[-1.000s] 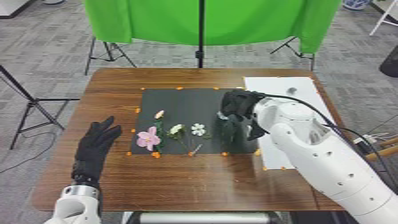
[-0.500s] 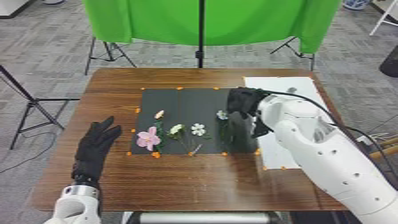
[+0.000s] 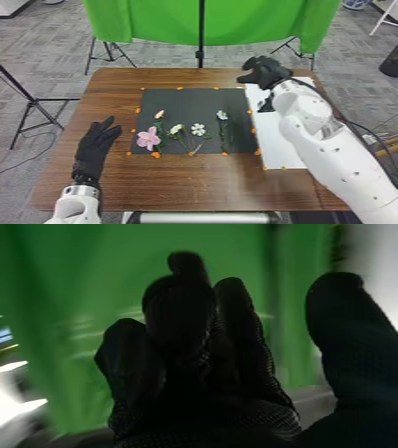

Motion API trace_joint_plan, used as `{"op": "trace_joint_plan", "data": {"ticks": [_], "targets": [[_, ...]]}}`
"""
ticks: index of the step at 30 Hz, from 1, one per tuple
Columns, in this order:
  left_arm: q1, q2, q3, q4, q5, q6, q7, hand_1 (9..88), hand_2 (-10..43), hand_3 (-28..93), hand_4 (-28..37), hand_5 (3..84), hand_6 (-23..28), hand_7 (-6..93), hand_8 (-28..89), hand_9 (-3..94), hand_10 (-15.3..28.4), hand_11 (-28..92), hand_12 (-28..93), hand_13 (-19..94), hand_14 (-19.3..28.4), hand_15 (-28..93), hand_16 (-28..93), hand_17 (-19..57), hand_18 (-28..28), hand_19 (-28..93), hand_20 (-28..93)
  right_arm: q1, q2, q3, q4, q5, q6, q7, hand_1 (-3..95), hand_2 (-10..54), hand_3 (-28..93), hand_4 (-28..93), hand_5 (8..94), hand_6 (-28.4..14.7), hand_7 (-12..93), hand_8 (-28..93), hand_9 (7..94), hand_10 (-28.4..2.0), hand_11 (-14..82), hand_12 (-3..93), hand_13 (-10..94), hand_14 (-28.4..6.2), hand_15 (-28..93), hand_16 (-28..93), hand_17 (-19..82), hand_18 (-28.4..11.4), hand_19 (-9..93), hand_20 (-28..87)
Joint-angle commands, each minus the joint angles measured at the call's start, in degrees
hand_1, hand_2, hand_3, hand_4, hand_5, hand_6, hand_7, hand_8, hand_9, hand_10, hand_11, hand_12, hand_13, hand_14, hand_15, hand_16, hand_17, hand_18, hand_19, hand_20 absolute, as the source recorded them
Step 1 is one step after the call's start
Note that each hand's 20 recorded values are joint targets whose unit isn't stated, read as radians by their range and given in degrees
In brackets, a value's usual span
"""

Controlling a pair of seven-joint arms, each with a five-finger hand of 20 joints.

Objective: Arrange flowers

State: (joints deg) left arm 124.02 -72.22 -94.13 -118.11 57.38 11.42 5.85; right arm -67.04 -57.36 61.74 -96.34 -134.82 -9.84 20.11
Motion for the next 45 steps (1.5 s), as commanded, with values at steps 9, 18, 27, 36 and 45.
{"op": "trace_joint_plan", "data": {"ticks": [9, 18, 27, 36, 45], "targets": [[0.2, -0.38, 0.34, 0.35, 0.11, -0.39, -0.2, 18.3, 5.1, 63, -28.3, 41.5, 4.0, 6.4, -6, 43.8, 13.3, 16, 13, 34, 13.9, 10, 2, 5.2, 10.1, 1, 17, 2.1, -3.0, 10.8, 19.8, -12.1, -7.3, 2.8, 27.3, -7.2, 63, -10, 45.9, -2.5, 8, -6, 53.1, -19.9, 8.6, 21.5, 71, -12.1, 64, 31, 51, -17.9, 93, 53], [0.2, -0.43, 0.54, 0.37, 0.04, -0.33, -0.28, 18.3, 5.2, 63, -28.3, 41.4, 4.1, 6.3, -6, 43.9, 13.3, 16, 13, 34, 14.0, 10, 2, 5.2, 10.1, 1, 17, 2.2, -6.7, 13.5, 26.2, -15.5, -2.0, -0.8, 28.6, -9.5, 65, -11, 42.1, -0.8, 10, -7, 52.0, -19.3, 8.8, 21.2, 73, -9.9, 65, 30, 52, -16.6, 93, 52], [0.3, -0.44, 0.48, 0.34, 0.06, -0.61, -0.45, 18.4, 5.1, 63, -28.3, 41.4, 4.1, 6.1, -6, 43.9, 13.3, 16, 13, 34, 14.1, 10, 2, 5.2, 10.1, 1, 17, 0.1, -7.8, 13.6, 28.6, -17.3, 3.4, -5.0, 37.1, -9.5, 68, -13, 43.9, 1.1, 14, -8, 58.0, -16.9, 11.2, 20.0, 79, -5.7, 63, 29, 55, -13.7, 93, 49], [0.4, -0.33, 0.4, 0.29, 0.01, -0.45, -0.69, 18.5, 5.2, 63, -28.3, 41.5, 4.1, 6.2, -6, 43.8, 13.3, 16, 13, 34, 14.1, 10, 2, 5.2, 10.1, 1, 17, -3.1, -6.5, 11.6, 29.0, -16.7, 14.2, -8.6, 57.0, -9.5, 58, -16, 70.9, 3.1, 24, 4, 86.7, -9.4, 10.4, 32.9, 88, -2.0, 62, 31, 62, -11.7, 93, 57], [0.7, -0.15, 0.11, 0.23, -0.04, -0.79, -0.61, 18.4, 5.2, 63, -28.3, 41.5, 4.1, 6.4, -6, 43.9, 13.3, 16, 13, 34, 14.0, 10, 2, 5.2, 10.2, 1, 17, -11.4, 4.2, 6.7, 7.0, -1.2, 12.7, -3.7, 60.8, -9.5, 58, -17, 78.0, 1.7, 24, 7, 92.7, -7.0, 9.9, 37.7, 91, -0.7, 61, 32, 65, -11.0, 93, 59]]}}
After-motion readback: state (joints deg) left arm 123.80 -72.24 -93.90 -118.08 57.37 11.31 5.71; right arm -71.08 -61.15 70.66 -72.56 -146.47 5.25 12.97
